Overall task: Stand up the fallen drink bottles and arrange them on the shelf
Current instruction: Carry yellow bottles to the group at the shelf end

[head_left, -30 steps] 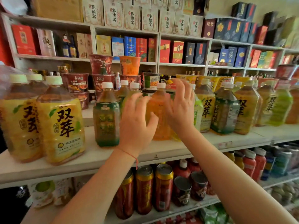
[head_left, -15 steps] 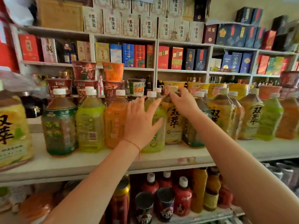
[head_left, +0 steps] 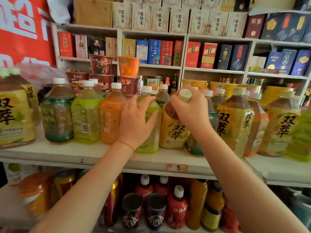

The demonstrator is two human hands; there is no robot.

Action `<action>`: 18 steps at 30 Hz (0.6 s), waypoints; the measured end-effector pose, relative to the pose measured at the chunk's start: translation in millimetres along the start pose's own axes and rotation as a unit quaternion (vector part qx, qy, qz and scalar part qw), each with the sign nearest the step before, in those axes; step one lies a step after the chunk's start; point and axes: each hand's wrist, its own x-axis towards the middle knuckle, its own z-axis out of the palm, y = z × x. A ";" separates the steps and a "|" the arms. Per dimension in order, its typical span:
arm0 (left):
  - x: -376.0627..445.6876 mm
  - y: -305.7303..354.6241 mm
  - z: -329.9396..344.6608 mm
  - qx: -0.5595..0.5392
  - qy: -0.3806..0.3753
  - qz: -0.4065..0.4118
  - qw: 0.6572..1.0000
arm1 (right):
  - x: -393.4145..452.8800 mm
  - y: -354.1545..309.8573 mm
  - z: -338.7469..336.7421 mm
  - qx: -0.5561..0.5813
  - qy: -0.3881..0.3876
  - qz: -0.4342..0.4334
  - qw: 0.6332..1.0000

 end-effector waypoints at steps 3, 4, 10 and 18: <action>-2.6 3.8 2.3 -0.011 0.015 0.001 1.000 | -8.4 2.3 -3.5 -0.005 0.029 -0.028 0.999; -2.8 4.2 3.2 -0.010 0.017 0.000 1.000 | -8.6 1.9 -4.2 -0.006 0.039 -0.033 0.999; 1.4 6.0 -2.3 -0.025 -0.038 -0.013 0.999 | 1.3 -25.7 -23.3 -0.006 0.043 -0.038 0.998; 22.9 0.8 -18.9 -0.357 -0.140 -0.097 0.918 | 12.9 -87.0 -33.3 0.105 0.022 0.011 0.994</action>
